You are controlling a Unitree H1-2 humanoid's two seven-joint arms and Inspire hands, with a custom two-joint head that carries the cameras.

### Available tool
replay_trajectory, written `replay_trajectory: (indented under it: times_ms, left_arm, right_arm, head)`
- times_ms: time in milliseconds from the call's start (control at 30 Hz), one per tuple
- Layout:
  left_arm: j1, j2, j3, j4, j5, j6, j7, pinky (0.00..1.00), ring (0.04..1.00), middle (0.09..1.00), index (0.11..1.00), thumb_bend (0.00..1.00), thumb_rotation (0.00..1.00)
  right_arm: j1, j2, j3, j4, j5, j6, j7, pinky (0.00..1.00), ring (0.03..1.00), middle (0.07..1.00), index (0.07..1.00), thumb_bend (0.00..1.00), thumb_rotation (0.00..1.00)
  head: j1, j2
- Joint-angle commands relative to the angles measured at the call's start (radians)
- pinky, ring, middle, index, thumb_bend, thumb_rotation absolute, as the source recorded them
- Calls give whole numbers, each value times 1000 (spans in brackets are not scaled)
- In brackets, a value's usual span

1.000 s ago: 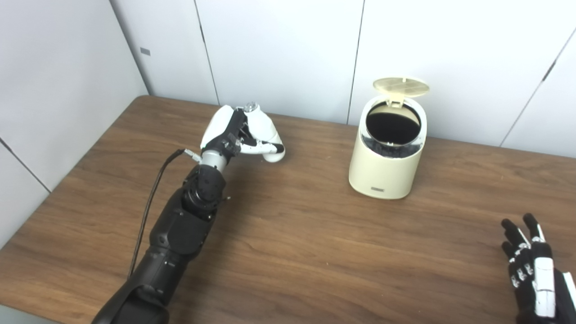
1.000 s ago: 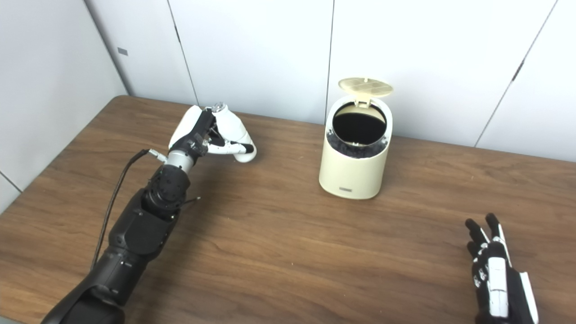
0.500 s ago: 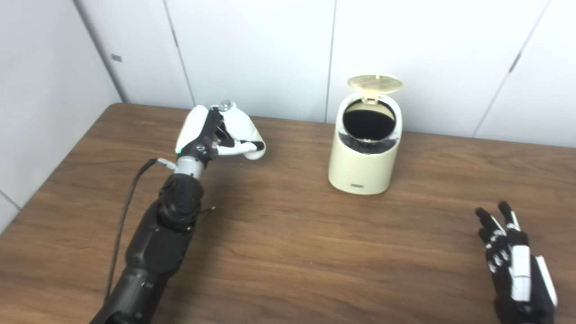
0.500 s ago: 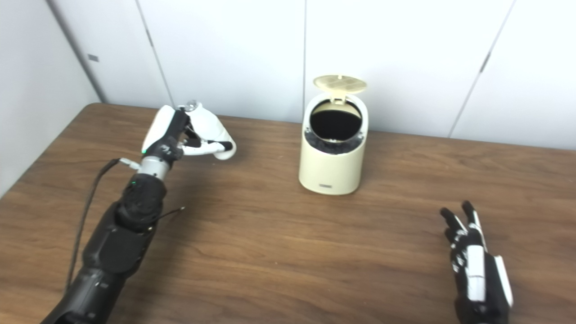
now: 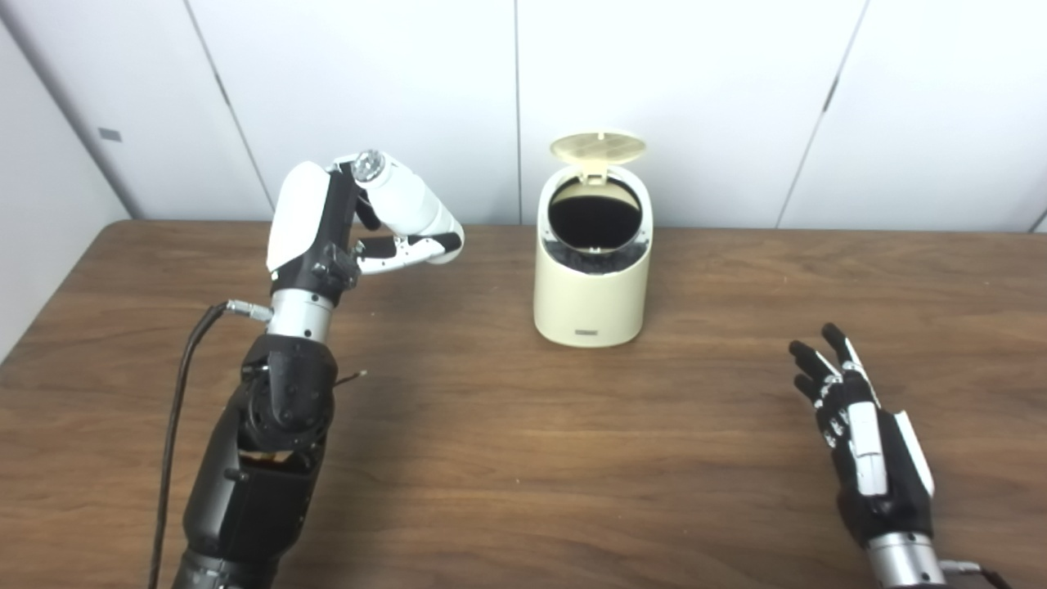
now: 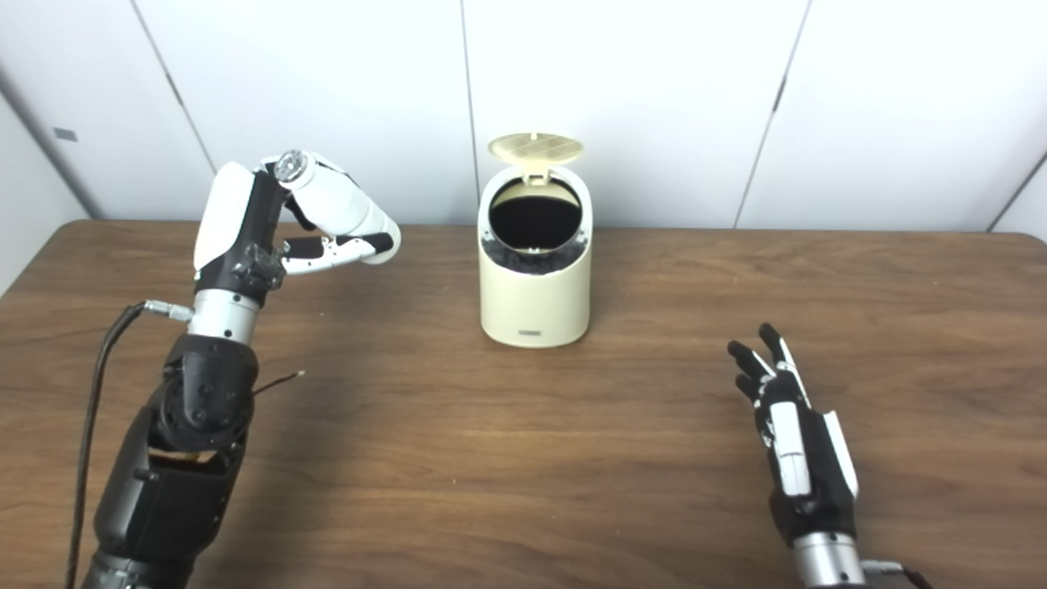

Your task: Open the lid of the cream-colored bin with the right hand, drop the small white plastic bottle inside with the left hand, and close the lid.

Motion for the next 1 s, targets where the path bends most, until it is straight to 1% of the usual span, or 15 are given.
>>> replay_trajectory:
  times_ms: [0,133,233,333,400,533,600,733,867,967]
  left_arm:
    - [-63,-6,-7,-51,33,-19,10,356,413,485,491,503,0]
    - [-83,-30,-27,-65,60,-21,10,331,398,493,490,502,0]
    - [-104,-51,-42,-63,78,-33,17,325,394,493,490,502,0]
    - [-125,-68,-60,-56,112,-43,25,323,390,491,491,502,0]
    - [-132,-82,-65,-53,121,-42,25,333,391,491,490,502,0]
    - [-142,-111,-76,-33,134,-65,41,365,413,502,485,503,0]
    - [-146,-125,-80,-19,136,-87,54,378,419,503,485,502,0]
    - [-148,-136,-91,25,140,-158,92,371,404,493,496,502,0]
    - [-151,-135,-105,72,158,-232,131,379,403,504,492,501,0]
    - [-149,-137,-108,97,158,-265,143,382,405,502,492,502,0]
  right_arm:
    - [16,22,8,53,8,-35,-4,936,940,879,954,622,939]
    - [13,22,9,65,-9,-38,-11,920,935,879,954,626,957]
    - [8,23,7,80,-5,-51,-9,932,934,872,953,618,946]
    - [8,17,10,89,-15,-60,-7,935,937,876,959,625,962]
    - [10,16,10,89,-14,-58,-4,936,939,879,960,627,973]
    - [7,15,9,107,-4,-76,4,947,945,882,961,616,973]
    - [8,17,8,107,-5,-74,2,946,944,884,964,625,967]
    - [7,18,11,116,-10,-90,2,944,945,888,965,621,969]
    - [6,19,14,117,-15,-93,0,941,937,878,967,629,962]
    - [5,22,13,113,-13,-86,-1,944,935,879,967,627,956]
  head:
    - [-7,-5]
    - [-12,-18]
    - [-8,-25]
    - [-5,-28]
    - [-5,-28]
    - [-2,-35]
    - [-2,-34]
    - [-1,-33]
    - [1,-29]
    - [0,-27]
